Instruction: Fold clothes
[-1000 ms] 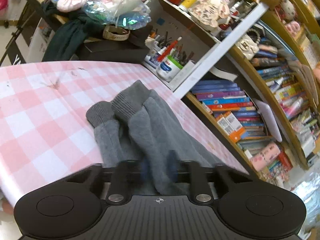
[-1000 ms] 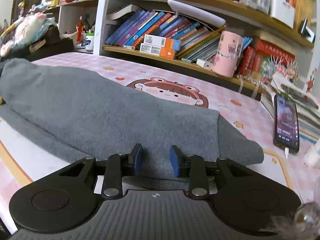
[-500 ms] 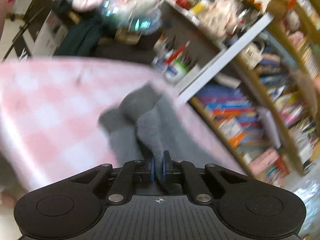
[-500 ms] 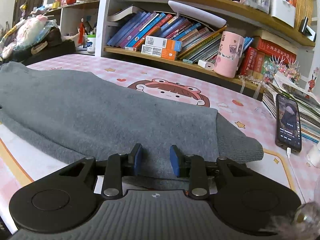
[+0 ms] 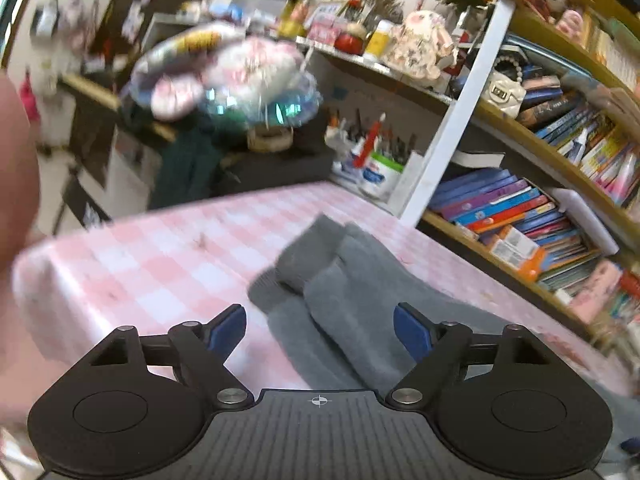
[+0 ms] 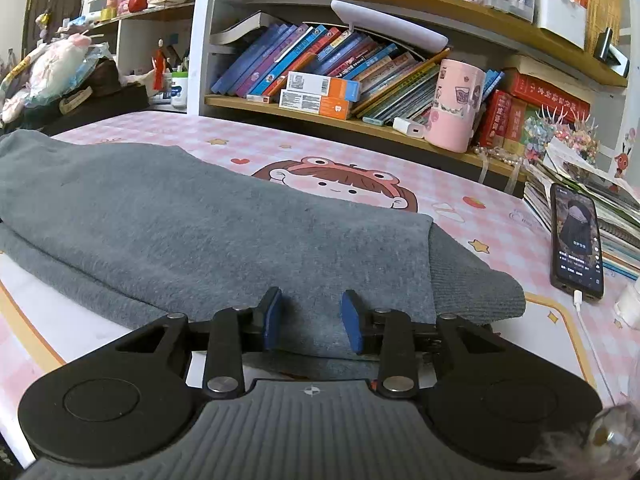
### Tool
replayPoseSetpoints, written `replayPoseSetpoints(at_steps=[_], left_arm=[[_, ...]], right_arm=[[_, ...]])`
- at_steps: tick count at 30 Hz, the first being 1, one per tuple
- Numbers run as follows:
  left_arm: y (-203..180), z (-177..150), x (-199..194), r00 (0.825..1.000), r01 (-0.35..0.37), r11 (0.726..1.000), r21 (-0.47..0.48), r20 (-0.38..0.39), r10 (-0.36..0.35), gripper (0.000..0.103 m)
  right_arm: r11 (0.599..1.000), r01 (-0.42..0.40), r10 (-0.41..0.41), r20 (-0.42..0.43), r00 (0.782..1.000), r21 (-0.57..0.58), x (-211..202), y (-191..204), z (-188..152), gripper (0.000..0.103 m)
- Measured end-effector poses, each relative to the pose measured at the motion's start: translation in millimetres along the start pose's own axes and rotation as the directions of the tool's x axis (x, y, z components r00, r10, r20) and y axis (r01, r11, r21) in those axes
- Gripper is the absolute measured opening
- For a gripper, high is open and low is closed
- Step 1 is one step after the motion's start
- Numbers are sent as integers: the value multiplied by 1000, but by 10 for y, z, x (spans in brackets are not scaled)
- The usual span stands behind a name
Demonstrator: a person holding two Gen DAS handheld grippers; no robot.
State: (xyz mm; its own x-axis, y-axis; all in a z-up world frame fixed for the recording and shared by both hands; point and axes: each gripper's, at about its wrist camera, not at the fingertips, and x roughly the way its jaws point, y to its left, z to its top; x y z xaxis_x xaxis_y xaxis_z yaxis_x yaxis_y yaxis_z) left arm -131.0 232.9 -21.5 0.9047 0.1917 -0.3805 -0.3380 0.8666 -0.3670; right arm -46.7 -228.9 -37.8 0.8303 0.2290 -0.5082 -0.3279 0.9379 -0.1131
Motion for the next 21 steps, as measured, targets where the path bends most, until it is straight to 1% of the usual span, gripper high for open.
replayPoseSetpoints(at_steps=[3, 4, 7, 8, 12, 13, 14, 15, 16, 18, 20, 21], left_arm=[[-11, -8, 89, 998, -39, 999, 14, -38, 39, 81], [-4, -20, 123, 998, -39, 999, 1, -54, 39, 81], [-52, -56, 160, 998, -44, 999, 6, -48, 44, 80], [-62, -65, 171, 998, -36, 999, -1, -49, 36, 79], [-50, -74, 231, 998, 4, 997, -81, -56, -9, 63], [-51, -72, 245, 998, 3, 995, -98, -56, -8, 55], [-38, -76, 266, 998, 17, 992, -127, -62, -25, 48], [-18, -83, 290, 996, 37, 986, -160, -70, -49, 32], [2, -89, 314, 994, 57, 979, -194, -77, -73, 23], [20, -88, 306, 993, 85, 969, -234, -59, -101, 15], [-53, -39, 202, 991, 128, 969, -211, -6, -132, 14], [-115, -5, 129, 988, 153, 973, -175, 23, -151, 13]], right_arm=[[1000, -1, 1, 0, 1000, 3, 2, -5, 0, 32], [1000, -1, 1, 0, 1000, 3, 3, -7, 0, 32], [1000, -2, 2, -1, 1000, 10, 4, -20, 3, 33], [1000, -3, 3, -1, 1000, 13, 4, -26, 4, 34], [1000, -4, 4, -1, 1000, 21, 2, -35, 3, 34], [1000, -3, 3, -1, 1000, 22, 1, -35, 2, 35], [1000, -2, 2, -1, 1000, 22, 2, -36, 3, 36], [1000, 0, 0, -1, 1000, 24, 2, -39, 4, 36], [1000, 1, -1, -1, 1000, 25, 1, -42, 2, 37], [1000, 0, 0, -1, 1000, 28, 1, -46, 0, 37], [1000, 0, 0, -2, 1000, 29, 3, -49, 0, 37], [1000, 0, 0, -2, 1000, 29, 4, -51, 1, 37]])
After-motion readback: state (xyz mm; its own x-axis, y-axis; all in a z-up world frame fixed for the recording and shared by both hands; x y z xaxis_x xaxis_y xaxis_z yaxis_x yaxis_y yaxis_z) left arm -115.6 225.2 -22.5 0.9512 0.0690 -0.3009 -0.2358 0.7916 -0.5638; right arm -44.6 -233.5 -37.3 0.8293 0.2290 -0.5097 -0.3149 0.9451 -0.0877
